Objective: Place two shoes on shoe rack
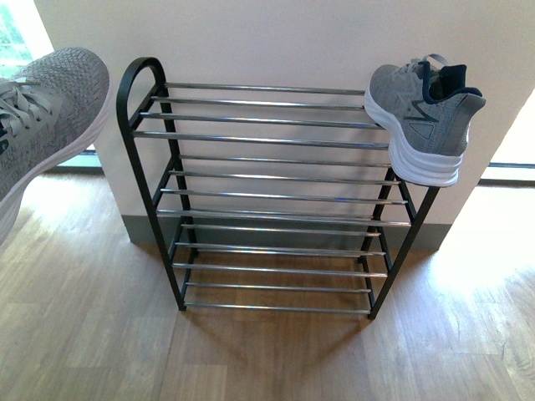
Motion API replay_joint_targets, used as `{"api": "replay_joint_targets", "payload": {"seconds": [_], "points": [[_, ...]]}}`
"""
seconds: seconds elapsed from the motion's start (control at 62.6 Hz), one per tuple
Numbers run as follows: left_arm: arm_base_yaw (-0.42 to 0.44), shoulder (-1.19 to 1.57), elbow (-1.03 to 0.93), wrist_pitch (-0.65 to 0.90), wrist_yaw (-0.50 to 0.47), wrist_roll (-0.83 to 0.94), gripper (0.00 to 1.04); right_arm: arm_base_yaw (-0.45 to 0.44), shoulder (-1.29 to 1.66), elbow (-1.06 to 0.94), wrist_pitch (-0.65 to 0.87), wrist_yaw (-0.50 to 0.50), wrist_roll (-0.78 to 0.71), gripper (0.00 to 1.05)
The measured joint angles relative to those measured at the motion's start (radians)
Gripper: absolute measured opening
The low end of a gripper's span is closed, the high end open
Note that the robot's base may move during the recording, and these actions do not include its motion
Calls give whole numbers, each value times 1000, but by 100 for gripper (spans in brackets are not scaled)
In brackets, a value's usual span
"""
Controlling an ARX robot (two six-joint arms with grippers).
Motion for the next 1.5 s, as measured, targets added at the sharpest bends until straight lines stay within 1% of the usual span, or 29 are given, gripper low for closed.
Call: {"api": "replay_joint_targets", "payload": {"seconds": [0.16, 0.256, 0.4, 0.591, 0.623, 0.655, 0.671, 0.719, 0.799, 0.831, 0.911, 0.975, 1.039, 1.055, 1.342, 1.39, 1.406, 1.502], "points": [[0, 0, 0, 0, -1, 0, 1, -26, 40, -90, 144, -27, -19, 96], [0, 0, 0, 0, 0, 0, 1, -37, 72, -107, 196, -33, -36, 96], [0, 0, 0, 0, 0, 0, 1, -49, 85, -106, 233, -48, -27, 96], [0, 0, 0, 0, 0, 0, 1, -51, 87, -106, 239, -53, -13, 95], [0, 0, 0, 0, 0, 0, 1, -51, 90, -114, 278, -66, -13, 92], [0, 0, 0, 0, 0, 0, 1, -43, 86, -136, 346, -60, -13, 84], [0, 0, 0, 0, 0, 0, 1, -40, 83, -142, 358, -59, -13, 83], [0, 0, 0, 0, 0, 0, 1, -23, 51, -178, 382, -46, -13, 75], [0, 0, 0, 0, 0, 0, 1, 5, -9, -231, 381, -22, -14, 62], [0, 0, 0, 0, 0, 0, 1, 24, -52, -265, 371, -3, -14, 53], [0, 0, 0, 0, -1, 0, 1, 60, -135, -323, 342, 29, -14, 36], [0, 0, 0, 0, 0, 0, 1, 88, -218, -368, 303, 61, -13, 18], [0, 0, 0, 0, 0, 0, 1, 110, -285, -398, 267, 80, -14, 4], [0, 0, 0, 0, 0, 0, 1, 113, -293, -402, 262, 82, -14, 2], [0, 0, 0, 0, 0, 0, 1, 167, -520, -472, 105, 134, -14, 1], [0, 0, 0, 0, 0, 0, 1, 189, -554, -479, 77, 171, -14, 1], [0, 0, 0, 0, 0, 0, 1, 206, -571, -482, 63, 198, -14, 1], [0, 0, 0, 0, 0, 0, 1, 250, -647, -495, 2, 212, -14, 1]]}}
